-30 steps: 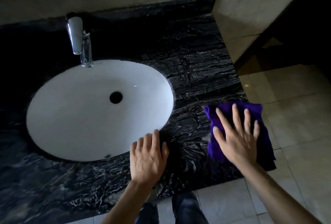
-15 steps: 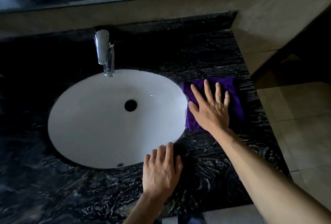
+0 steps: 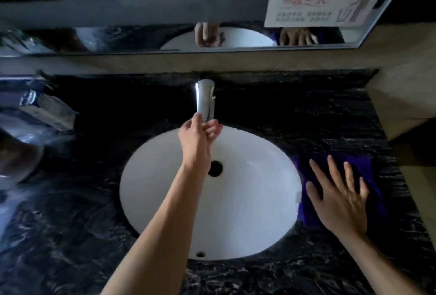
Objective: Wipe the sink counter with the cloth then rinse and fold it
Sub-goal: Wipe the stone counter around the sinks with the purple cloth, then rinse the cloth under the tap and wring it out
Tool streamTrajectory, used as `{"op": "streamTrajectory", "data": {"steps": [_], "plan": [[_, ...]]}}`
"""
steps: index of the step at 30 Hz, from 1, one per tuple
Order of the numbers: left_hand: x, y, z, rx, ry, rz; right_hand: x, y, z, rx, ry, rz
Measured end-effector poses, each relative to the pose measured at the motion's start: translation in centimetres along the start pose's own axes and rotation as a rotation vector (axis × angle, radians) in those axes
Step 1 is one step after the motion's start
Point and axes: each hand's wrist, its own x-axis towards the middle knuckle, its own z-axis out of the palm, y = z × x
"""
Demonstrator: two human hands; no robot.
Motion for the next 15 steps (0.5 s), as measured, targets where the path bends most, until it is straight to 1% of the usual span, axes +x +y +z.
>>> {"op": "streamTrajectory", "data": {"steps": [3, 6, 10, 15], "plan": [[1.5, 0.9, 0.6, -0.004, -0.054, -0.048, 0.0, -0.1, -0.1, 0.003, -0.003, 0.026], [1.9, 1.0, 0.4, 0.066, -0.074, -0.035, 0.0, -0.2, -0.3, 0.0, -0.001, 0.034], [1.7, 1.5, 0.8, 0.158, -0.04, -0.022, -0.1, 0.0, -0.3, -0.01, -0.011, 0.036], [1.9, 3.7, 2.2, 0.231, 0.023, -0.073, 0.1, -0.1, -0.6, -0.005, -0.019, 0.041]]}}
